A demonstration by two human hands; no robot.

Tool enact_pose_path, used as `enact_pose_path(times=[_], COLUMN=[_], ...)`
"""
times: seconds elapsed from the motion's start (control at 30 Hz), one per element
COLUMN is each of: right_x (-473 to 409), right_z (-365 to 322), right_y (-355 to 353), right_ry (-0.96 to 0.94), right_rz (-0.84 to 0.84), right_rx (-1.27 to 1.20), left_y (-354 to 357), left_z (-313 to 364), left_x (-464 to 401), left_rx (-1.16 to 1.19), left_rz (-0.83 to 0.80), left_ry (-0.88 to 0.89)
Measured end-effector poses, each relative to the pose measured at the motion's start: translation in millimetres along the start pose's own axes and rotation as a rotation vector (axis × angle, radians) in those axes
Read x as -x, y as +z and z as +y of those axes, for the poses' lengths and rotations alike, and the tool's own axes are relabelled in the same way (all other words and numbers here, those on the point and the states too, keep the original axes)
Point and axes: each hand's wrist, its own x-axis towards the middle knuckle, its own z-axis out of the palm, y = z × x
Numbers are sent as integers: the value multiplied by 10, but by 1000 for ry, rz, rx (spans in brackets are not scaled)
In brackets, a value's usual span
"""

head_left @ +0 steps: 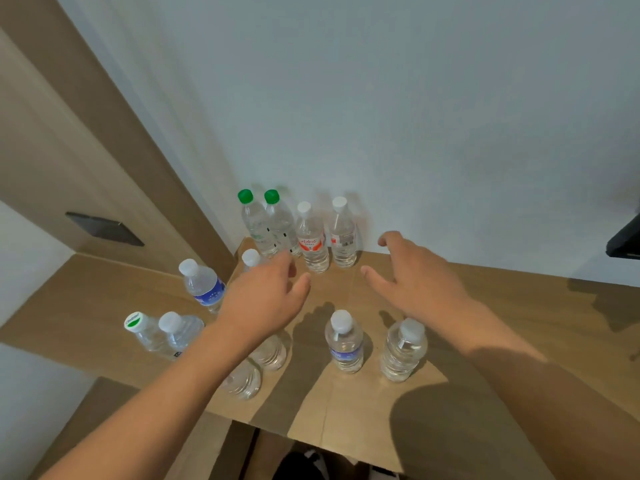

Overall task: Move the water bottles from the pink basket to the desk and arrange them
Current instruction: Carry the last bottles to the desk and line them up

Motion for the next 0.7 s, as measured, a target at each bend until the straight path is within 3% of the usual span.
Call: enact_pose_path(times=[0.2, 0.37, 0.7], right_x=[-626, -1117, -2186], right_z=[-564, -919, -1213], right_y=[-91, -10, 498], right_ry=[-120, -151, -50], right_rz=[28, -54, -289], right_rx=[-109, -88, 112], left_y=[-475, -758, -541], left_z=[-606, -1043, -1511], left_x=[-261, -712, -1804], left_rx=[93, 151, 185], left_rz=[49, 50, -81], left_ry=[-147, -225, -160])
